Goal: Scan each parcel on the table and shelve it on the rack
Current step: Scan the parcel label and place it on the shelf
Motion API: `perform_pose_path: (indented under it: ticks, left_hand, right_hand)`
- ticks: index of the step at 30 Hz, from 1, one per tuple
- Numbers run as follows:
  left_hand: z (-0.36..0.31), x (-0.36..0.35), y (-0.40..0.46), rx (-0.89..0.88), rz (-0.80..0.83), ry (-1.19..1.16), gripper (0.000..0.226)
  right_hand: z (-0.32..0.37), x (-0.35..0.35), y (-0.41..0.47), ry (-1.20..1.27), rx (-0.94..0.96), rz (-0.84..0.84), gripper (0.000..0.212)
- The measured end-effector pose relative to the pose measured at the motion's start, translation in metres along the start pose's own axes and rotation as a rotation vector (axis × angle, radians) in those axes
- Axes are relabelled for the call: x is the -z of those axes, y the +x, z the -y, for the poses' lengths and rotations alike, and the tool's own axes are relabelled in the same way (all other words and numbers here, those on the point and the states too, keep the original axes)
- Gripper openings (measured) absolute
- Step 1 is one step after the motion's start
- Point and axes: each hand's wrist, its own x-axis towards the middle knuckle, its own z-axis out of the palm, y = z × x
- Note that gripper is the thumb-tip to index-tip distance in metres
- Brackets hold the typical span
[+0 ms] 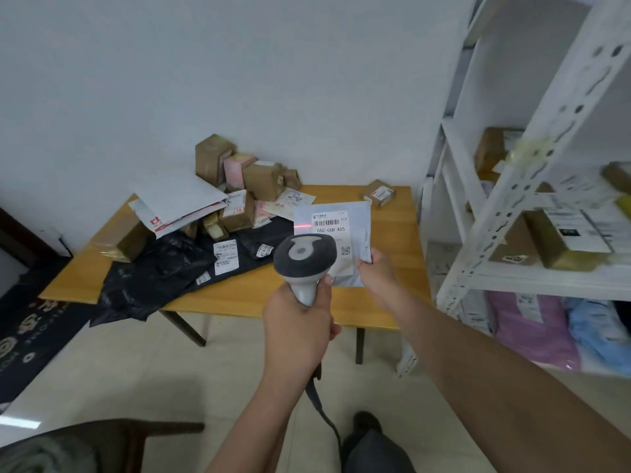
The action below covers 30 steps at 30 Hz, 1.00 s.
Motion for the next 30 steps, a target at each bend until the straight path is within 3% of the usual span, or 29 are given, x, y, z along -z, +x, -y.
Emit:
perform_pose_path:
  ticks: [14,19,27,30]
  left_hand:
    - [-0.013,-0.008,-0.051,-0.029,0.048,-0.048,0.027]
    - [-0.016,-0.02,-0.072,-0.137,0.047,0.039,0.031]
    - [-0.017,-0.047,-0.095,-0.132,0.202,0.034,0.029]
    - [-0.024,-0.067,-0.101,-0.162,0.292,0.043,0.025]
  right_hand:
    - [0.001,0.043,-0.051,0.001,-0.013,-0.076,0.029]
    - [-0.004,0.068,-0.061,-0.022,-0.012,-0.115,0.029]
    - [-0.013,0.109,-0.078,0.012,-0.012,-0.123,0.027]
    - [-0.015,0.136,-0.085,0.004,-0.03,-0.155,0.018]
